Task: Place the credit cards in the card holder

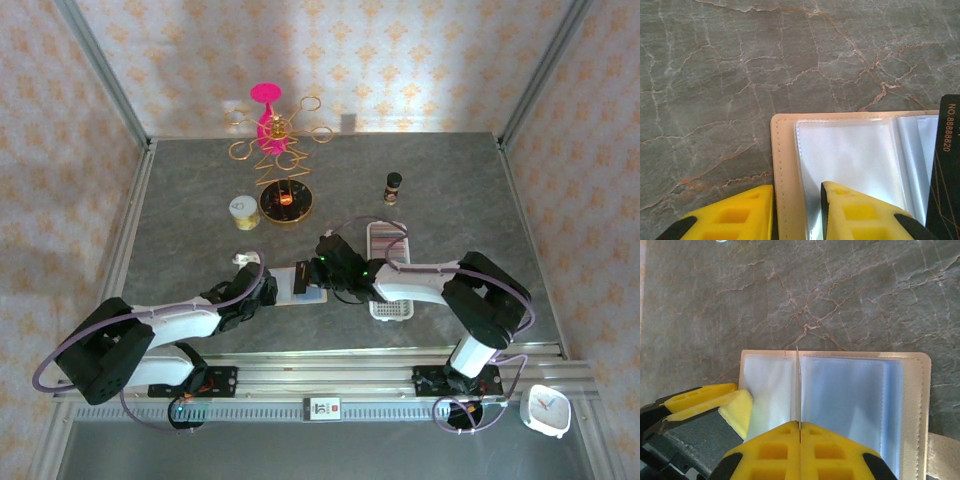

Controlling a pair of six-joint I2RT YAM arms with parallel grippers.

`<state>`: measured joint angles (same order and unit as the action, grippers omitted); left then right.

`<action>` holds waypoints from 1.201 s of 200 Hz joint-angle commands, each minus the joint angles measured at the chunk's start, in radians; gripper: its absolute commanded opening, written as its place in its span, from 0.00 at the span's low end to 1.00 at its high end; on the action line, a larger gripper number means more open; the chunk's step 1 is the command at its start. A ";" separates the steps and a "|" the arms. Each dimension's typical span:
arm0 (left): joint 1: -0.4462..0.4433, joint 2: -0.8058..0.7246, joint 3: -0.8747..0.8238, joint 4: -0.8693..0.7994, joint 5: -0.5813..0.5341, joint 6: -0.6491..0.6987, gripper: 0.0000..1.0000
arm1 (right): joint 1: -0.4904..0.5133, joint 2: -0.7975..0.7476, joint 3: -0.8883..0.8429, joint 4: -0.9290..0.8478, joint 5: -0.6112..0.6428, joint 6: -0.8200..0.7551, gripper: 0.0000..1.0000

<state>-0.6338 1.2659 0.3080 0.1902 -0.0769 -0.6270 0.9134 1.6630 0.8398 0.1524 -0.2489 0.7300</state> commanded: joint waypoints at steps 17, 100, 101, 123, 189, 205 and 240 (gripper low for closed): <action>-0.004 0.021 0.014 -0.024 0.023 0.006 0.24 | -0.011 -0.017 0.001 0.035 0.037 0.008 0.00; -0.004 0.017 0.010 -0.020 0.033 0.009 0.20 | -0.011 0.037 0.009 0.024 0.011 0.027 0.00; -0.003 0.017 0.010 -0.020 0.034 0.009 0.20 | -0.011 0.037 0.009 0.021 0.013 0.027 0.00; -0.004 0.016 0.008 -0.018 0.035 0.010 0.18 | -0.011 0.024 0.002 -0.002 0.035 0.025 0.00; -0.003 0.016 0.009 -0.018 0.047 0.019 0.18 | -0.001 0.040 -0.024 0.068 -0.038 0.063 0.00; -0.004 0.012 0.007 -0.016 0.049 0.020 0.18 | -0.001 0.035 -0.032 0.090 -0.054 0.084 0.00; -0.004 0.002 0.004 -0.018 0.049 0.022 0.18 | -0.001 0.038 -0.036 0.075 -0.065 0.095 0.00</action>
<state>-0.6346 1.2694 0.3080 0.1944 -0.0612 -0.6262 0.9073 1.6886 0.8188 0.2184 -0.3027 0.8017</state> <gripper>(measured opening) 0.183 0.050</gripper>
